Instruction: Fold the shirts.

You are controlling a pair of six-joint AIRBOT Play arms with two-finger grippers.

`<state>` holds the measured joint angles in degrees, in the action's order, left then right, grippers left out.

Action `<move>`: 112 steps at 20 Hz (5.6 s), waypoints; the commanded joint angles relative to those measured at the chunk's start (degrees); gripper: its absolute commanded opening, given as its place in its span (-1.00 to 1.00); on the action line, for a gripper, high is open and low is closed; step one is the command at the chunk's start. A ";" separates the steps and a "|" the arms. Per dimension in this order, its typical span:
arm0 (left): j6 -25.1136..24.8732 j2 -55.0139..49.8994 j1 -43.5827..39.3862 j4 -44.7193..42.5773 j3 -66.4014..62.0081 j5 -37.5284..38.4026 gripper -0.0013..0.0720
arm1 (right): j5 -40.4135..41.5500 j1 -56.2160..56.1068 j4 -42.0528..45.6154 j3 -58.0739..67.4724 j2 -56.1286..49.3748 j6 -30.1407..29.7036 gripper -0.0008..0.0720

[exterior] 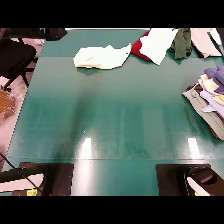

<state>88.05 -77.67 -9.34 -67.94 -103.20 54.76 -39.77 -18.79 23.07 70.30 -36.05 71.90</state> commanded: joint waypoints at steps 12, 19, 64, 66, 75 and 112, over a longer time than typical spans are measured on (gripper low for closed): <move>16.44 -22.86 0.63 1.27 6.43 -21.97 0.95 | -18.82 12.20 -2.95 0.02 -19.69 0.44 0.40; 32.41 -34.62 0.63 2.43 6.29 -38.45 0.70 | -27.36 28.02 -4.02 0.02 -16.96 -1.57 0.39; 13.86 22.58 -21.07 -8.83 61.99 24.33 0.87 | -13.84 -1.62 23.63 6.82 -62.05 10.29 0.19; 13.49 22.62 -21.07 -8.83 61.64 24.04 0.87 | -18.78 -3.23 29.14 14.27 -65.37 13.38 0.20; 12.94 22.62 -17.59 -25.27 52.24 28.92 0.87 | -33.38 -5.75 34.60 32.63 -71.32 15.76 -0.92; -14.60 19.02 24.33 29.42 28.11 -8.28 -0.91 | -14.21 12.00 49.92 8.33 -26.62 13.97 -0.93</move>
<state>73.56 -64.31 14.96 -39.00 -66.17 48.86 -60.53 -12.21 73.08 76.55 -68.14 85.82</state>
